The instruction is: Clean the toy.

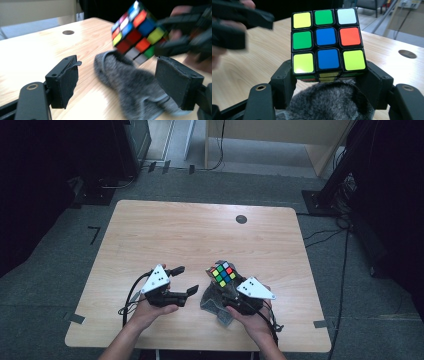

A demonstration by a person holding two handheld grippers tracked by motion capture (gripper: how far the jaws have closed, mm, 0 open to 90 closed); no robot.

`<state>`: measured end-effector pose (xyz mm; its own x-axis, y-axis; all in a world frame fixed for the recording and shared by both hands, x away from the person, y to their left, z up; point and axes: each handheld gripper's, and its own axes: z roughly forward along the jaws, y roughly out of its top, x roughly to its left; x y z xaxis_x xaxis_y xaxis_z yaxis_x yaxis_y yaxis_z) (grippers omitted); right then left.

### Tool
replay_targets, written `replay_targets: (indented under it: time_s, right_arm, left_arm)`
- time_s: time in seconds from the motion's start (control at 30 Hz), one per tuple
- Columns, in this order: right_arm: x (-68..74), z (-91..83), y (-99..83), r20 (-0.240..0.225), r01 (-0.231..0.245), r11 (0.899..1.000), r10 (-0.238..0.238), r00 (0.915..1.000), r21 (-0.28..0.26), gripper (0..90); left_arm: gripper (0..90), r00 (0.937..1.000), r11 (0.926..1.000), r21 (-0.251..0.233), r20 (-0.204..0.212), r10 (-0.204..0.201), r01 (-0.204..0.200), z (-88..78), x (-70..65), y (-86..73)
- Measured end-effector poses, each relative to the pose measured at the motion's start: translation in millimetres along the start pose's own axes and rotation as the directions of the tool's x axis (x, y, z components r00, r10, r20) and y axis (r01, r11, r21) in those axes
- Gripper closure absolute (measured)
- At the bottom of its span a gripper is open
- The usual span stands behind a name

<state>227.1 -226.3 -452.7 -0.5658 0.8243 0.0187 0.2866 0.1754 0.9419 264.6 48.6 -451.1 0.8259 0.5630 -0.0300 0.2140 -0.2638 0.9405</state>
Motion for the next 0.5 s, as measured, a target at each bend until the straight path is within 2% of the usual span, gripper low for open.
replay_targets:
  time_s: [0.07,0.13,0.23,0.3,0.43,0.5]
  right_arm:
    - [-1.9,-2.9,4.0,-0.031,-0.029,1.000,0.029,0.9991,0.000,34.1]
    - [-3.7,-4.7,6.5,-0.064,-0.087,0.996,0.087,0.9942,0.004,34.1]
    - [-0.9,-5.6,9.0,-0.092,-0.139,0.990,0.139,0.9859,0.010,34.1]
    - [3.8,-5.3,10.7,-0.113,-0.142,0.990,0.143,0.9833,0.014,34.2]
    - [13.9,-3.0,12.5,-0.136,-0.143,0.989,0.146,0.9799,0.030,34.2]
    - [17.1,-1.1,12.2,-0.150,-0.156,0.987,0.161,0.9754,0.045,34.2]
  left_arm:
    - [18.9,0.9956,0.9966,0.017,-0.045,0.082,-0.081,2.3,-6.1,-2.1]
    - [18.6,0.9894,0.9909,0.027,-0.057,0.133,-0.132,5.1,-13.0,-3.8]
    - [18.0,0.9778,0.9806,0.042,-0.079,0.194,-0.191,10.9,-24.0,-6.1]
    - [17.9,0.9694,0.9733,0.046,-0.091,0.228,-0.225,13.2,-29.4,-7.0]
    - [17.6,0.9464,0.9547,0.053,-0.126,0.297,-0.293,16.4,-38.4,-9.3]
    - [17.7,0.9313,0.9413,0.062,-0.138,0.337,-0.332,18.0,-42.7,-10.7]
